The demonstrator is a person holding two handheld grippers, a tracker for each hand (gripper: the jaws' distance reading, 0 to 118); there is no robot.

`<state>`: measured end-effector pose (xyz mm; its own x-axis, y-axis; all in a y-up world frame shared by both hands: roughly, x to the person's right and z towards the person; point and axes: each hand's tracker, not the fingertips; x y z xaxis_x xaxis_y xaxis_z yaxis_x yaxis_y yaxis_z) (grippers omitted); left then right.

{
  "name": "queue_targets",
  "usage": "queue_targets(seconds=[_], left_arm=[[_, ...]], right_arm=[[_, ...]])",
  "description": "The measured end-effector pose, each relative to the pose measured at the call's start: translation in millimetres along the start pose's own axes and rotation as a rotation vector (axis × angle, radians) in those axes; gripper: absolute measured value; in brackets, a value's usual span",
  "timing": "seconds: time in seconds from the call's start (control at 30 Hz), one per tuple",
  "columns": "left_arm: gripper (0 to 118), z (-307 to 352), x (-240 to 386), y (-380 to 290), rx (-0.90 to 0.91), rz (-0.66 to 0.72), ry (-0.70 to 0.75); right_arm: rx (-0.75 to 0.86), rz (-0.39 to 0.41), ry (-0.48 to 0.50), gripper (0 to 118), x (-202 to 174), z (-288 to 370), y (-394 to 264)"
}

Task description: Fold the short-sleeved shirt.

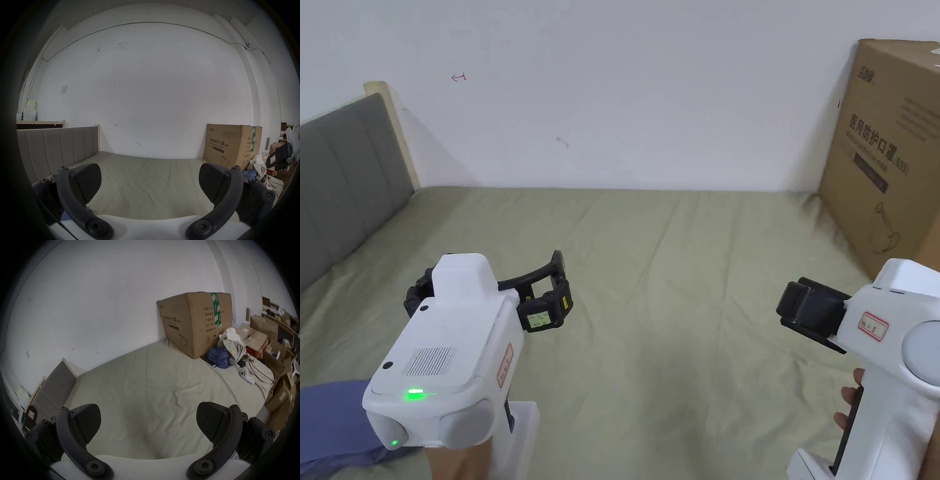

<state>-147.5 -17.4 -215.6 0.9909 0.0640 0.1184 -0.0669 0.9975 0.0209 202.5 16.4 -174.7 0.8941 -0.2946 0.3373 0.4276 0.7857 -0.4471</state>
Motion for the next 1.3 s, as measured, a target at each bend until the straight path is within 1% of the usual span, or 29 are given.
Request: queue_targets(seconds=[0.17, 0.27, 0.53, 0.57, 0.6, 0.7, 0.77, 0.8, 0.87, 0.93, 0.97, 1.0, 1.07, 1.13, 1.23, 1.3], left_arm=[[118, -1.3, -0.1, -0.1, -0.001, -0.006, -0.001], [118, -1.8, -0.4, -1.3, -0.002, -0.009, 0.000], [118, -1.0, -2.2, -1.7, -0.004, -0.008, 0.002], [118, -0.8, -2.5, -1.6, -0.003, -0.007, 0.003], [118, -0.5, -2.8, -1.6, -0.002, -0.006, 0.002], [118, -0.7, -3.4, -2.0, 0.000, -0.011, 0.005], [118, -0.5, -3.6, -2.3, -0.001, -0.012, 0.006], [118, -0.3, -3.5, -2.1, 0.000, -0.010, 0.008], [118, 0.0, -3.6, -2.0, 0.001, -0.010, 0.005], [118, 0.2, -3.4, -2.5, 0.009, -0.014, 0.008], [118, 0.4, -3.2, -2.8, 0.012, -0.018, 0.011], [118, 0.9, -2.9, -3.2, 0.018, -0.022, 0.013], [118, 1.7, -2.3, -4.0, 0.029, -0.028, 0.014], [118, 2.2, -1.7, -4.6, 0.035, -0.034, 0.011], [118, 3.0, -0.6, -5.1, 0.042, -0.040, 0.010], [118, 3.3, -0.1, -5.5, 0.043, -0.042, 0.010]], right_arm=[[0.003, 0.030, -0.032, 116, -0.9, -2.5, 3.2], [0.037, 0.062, -0.027, 116, -2.9, -0.7, 2.3], [0.054, 0.062, -0.007, 115, -8.0, 2.1, 3.6], [0.066, 0.077, -0.013, 115, -9.2, 2.2, 2.9], [0.093, 0.107, -0.002, 115, -8.6, 1.2, 3.3], [0.165, 0.157, 0.069, 115, -6.3, 0.7, -0.7], [0.240, 0.180, 0.096, 115, -6.8, 4.0, -5.7], [0.276, 0.194, 0.086, 115, -8.0, 5.8, -8.1], [0.383, 0.222, 0.098, 116, -8.2, 11.0, -15.6], [0.525, 0.278, 0.104, 116, -8.9, 14.4, -24.0], [0.547, 0.310, 0.096, 117, -10.2, 15.5, -25.4], [0.565, 0.338, 0.067, 118, -10.6, 14.7, -26.6], [0.616, 0.355, 0.022, 118, -12.5, 15.6, -30.0], [0.658, 0.372, 0.027, 118, -11.4, 15.6, -31.9], [0.659, 0.394, 0.038, 118, -12.4, 17.2, -32.3], [0.662, 0.395, 0.044, 118, -11.7, 16.8, -32.2]])
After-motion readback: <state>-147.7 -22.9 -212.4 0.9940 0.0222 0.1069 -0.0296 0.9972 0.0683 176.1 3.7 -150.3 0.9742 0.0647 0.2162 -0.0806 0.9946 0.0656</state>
